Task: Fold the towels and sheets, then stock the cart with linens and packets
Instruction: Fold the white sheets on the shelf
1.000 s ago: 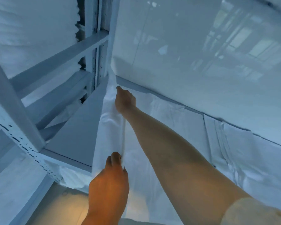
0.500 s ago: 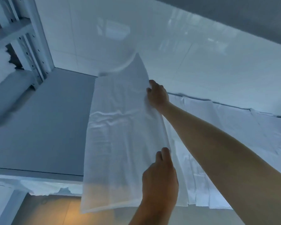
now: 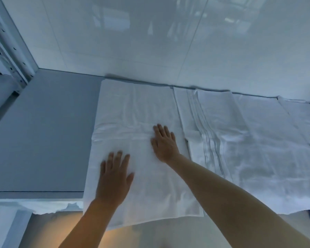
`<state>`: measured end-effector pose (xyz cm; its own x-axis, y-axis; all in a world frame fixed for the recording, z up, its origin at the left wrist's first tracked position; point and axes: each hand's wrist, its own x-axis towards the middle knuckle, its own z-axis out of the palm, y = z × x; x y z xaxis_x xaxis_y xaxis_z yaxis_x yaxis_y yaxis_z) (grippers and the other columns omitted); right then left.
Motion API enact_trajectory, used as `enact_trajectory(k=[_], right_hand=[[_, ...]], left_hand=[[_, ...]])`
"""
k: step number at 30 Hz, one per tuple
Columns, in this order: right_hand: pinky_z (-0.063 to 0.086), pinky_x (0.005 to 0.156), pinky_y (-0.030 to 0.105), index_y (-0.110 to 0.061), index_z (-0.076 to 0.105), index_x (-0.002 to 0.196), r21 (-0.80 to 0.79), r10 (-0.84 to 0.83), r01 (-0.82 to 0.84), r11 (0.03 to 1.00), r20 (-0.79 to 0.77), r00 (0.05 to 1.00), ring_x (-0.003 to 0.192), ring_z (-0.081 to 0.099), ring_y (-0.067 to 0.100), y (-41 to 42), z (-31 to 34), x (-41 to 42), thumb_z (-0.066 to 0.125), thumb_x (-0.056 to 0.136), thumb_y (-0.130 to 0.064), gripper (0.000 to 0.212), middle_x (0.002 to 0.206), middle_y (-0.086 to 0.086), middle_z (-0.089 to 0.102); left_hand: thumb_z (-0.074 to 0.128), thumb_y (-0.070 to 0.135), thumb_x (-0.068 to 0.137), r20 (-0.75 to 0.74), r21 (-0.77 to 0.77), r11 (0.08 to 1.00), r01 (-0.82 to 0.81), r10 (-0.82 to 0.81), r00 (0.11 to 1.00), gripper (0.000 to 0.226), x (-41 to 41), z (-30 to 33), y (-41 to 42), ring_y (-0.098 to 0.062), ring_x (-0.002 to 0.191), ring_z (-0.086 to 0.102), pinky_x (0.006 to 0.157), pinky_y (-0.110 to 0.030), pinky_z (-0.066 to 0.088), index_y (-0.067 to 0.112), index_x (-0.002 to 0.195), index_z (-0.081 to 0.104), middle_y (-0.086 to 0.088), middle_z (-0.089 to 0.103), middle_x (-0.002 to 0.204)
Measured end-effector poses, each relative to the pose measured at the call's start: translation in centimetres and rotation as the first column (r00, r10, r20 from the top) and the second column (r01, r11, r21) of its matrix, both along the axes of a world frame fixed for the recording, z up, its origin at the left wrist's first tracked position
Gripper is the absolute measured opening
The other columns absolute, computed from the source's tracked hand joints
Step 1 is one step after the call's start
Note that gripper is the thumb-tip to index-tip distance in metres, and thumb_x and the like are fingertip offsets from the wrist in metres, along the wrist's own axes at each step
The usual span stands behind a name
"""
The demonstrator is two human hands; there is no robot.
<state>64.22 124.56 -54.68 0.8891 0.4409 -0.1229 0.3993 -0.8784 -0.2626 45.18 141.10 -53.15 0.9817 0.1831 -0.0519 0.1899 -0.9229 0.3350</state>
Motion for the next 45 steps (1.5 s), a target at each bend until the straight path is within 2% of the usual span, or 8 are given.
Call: enact_trajectory(k=[3, 12, 17, 23, 30, 34, 39, 45], right_hand=[[0.005, 0.127, 0.048, -0.021, 0.013, 0.165, 0.021, -0.033, 0.032, 0.999, 0.028, 0.999, 0.159, 0.004, 0.026, 0.5, -0.8, -0.7, 0.033, 0.108, -0.040, 0.063, 0.173, 0.001, 0.006], [0.004, 0.128, 0.051, -0.021, 0.010, 0.165, 0.056, -0.053, 0.051, 0.997, 0.021, 0.998, 0.159, 0.000, 0.027, 4.0, -1.5, -4.4, 0.029, 0.107, -0.043, 0.065, 0.173, 0.002, 0.004], [0.004, 0.127, 0.052, -0.020, 0.012, 0.165, 0.086, -0.057, 0.054, 0.995, 0.029, 0.998, 0.159, 0.001, 0.028, 7.0, -1.9, -7.4, 0.029, 0.106, -0.043, 0.066, 0.173, 0.003, 0.005], [0.003, 0.128, 0.049, -0.022, 0.010, 0.165, 0.068, -0.033, 0.030, 0.997, 0.048, 0.998, 0.159, -0.002, 0.026, 7.1, -2.6, -10.3, 0.024, 0.105, -0.049, 0.067, 0.173, 0.001, 0.002], [0.012, 0.126, 0.053, -0.021, 0.016, 0.164, 0.018, 0.092, -0.094, 0.995, 0.096, 0.991, 0.159, 0.005, 0.024, 6.2, -2.0, -8.5, 0.032, 0.106, -0.048, 0.066, 0.173, -0.002, 0.008], [0.009, 0.127, 0.047, -0.030, 0.013, 0.164, 0.044, 0.268, -0.273, 0.961, 0.093, 0.959, 0.159, 0.004, 0.018, 8.1, -2.2, -6.6, 0.027, 0.108, -0.047, 0.061, 0.173, -0.009, 0.007], [0.007, 0.127, 0.040, -0.033, 0.013, 0.164, 0.002, 0.102, -0.103, 0.995, 0.108, 0.989, 0.159, 0.004, 0.013, 5.6, -2.8, -2.4, 0.025, 0.109, -0.052, 0.060, 0.172, -0.011, 0.006], [0.004, 0.128, 0.038, -0.032, 0.009, 0.165, -0.015, 0.113, -0.112, 0.994, 0.097, 0.989, 0.159, 0.000, 0.013, 4.0, -2.9, -4.3, 0.022, 0.108, -0.053, 0.062, 0.172, -0.011, 0.003]], left_hand=[[0.029, 0.054, 0.098, -0.046, 0.062, 0.996, 0.060, -0.057, 0.997, 0.069, -0.5, -1.4, 2.4, -0.035, 0.154, 0.026, 0.121, -0.054, 0.027, 0.021, 0.158, 0.039, -0.008, 0.029, 0.167], [0.019, 0.059, 0.098, -0.046, 0.045, 0.994, 0.100, -0.098, 0.994, 0.071, -4.1, -2.0, 6.6, -0.027, 0.158, 0.017, 0.124, -0.051, 0.022, 0.027, 0.161, 0.031, 0.001, 0.019, 0.170], [-0.002, 0.070, 0.096, -0.040, 0.026, 0.995, 0.094, -0.093, 0.995, 0.082, -6.9, -1.7, 9.7, -0.022, 0.158, 0.011, 0.126, -0.048, 0.018, 0.030, 0.162, 0.027, 0.005, 0.015, 0.171], [0.025, 0.054, 0.098, -0.044, 0.041, 0.995, 0.093, -0.091, 0.995, 0.069, -8.3, -0.1, 11.3, -0.030, 0.150, 0.037, 0.120, -0.054, 0.031, 0.016, 0.151, 0.049, -0.004, 0.041, 0.161], [0.041, 0.046, 0.104, -0.035, 0.219, 0.961, 0.167, -0.163, 0.986, 0.061, 0.8, -0.4, 14.3, -0.031, 0.154, 0.026, 0.119, -0.058, 0.026, 0.013, 0.156, 0.040, -0.007, 0.032, 0.166], [0.030, 0.058, 0.103, -0.096, 0.222, 0.960, 0.173, -0.155, 0.983, 0.069, 5.2, -2.0, 15.7, -0.026, 0.158, 0.012, 0.123, -0.057, 0.018, 0.024, 0.162, 0.022, -0.002, 0.016, 0.171], [0.017, 0.069, 0.096, -0.016, 0.190, 0.970, 0.150, -0.149, 0.989, 0.075, 5.5, -3.7, 17.0, -0.023, 0.158, 0.010, 0.124, -0.057, 0.016, 0.032, 0.162, 0.022, 0.002, 0.015, 0.171], [0.018, 0.067, 0.097, 0.018, 0.189, 0.973, 0.132, -0.137, 0.990, 0.075, 2.8, -3.8, 15.7, -0.024, 0.158, 0.013, 0.124, -0.055, 0.015, 0.030, 0.162, 0.023, 0.001, 0.018, 0.171]])
